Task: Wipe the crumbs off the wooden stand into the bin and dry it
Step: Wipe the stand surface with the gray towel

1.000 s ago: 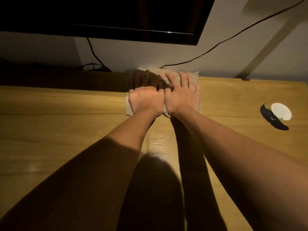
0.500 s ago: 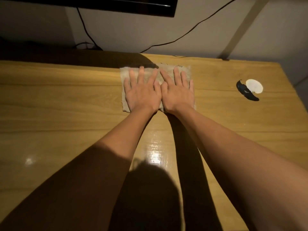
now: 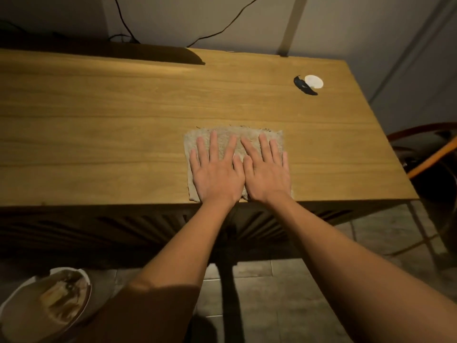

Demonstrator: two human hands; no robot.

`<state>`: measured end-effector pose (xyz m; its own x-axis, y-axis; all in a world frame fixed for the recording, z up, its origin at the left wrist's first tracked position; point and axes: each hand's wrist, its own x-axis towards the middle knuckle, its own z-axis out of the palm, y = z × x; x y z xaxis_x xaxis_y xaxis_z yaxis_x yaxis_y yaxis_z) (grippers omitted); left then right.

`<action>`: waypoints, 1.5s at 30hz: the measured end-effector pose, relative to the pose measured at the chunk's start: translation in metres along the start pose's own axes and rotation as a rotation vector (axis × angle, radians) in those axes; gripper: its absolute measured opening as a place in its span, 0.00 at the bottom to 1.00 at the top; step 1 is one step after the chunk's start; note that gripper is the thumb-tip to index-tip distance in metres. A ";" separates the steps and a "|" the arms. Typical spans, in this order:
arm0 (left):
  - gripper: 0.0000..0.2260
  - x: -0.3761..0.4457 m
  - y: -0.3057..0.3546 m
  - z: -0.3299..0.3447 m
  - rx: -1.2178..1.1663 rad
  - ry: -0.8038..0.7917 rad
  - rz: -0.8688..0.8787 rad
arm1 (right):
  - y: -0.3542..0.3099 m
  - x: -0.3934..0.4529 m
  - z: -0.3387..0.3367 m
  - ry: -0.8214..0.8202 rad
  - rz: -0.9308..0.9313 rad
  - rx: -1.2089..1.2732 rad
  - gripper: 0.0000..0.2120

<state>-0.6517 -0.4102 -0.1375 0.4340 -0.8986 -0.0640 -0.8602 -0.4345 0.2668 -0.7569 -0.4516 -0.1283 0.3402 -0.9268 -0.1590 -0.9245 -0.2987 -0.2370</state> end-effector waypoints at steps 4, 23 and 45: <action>0.24 -0.029 0.011 0.005 0.011 -0.029 -0.001 | 0.016 -0.026 0.001 -0.021 -0.012 0.002 0.24; 0.23 0.150 0.052 0.012 0.021 0.012 -0.034 | 0.028 0.156 -0.019 0.046 0.042 0.001 0.24; 0.23 0.348 0.102 0.012 0.023 0.059 -0.057 | 0.045 0.353 -0.061 0.056 -0.023 -0.010 0.24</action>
<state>-0.5917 -0.7684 -0.1445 0.4970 -0.8675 -0.0214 -0.8392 -0.4867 0.2425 -0.6889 -0.8064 -0.1366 0.3515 -0.9308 -0.1001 -0.9183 -0.3220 -0.2303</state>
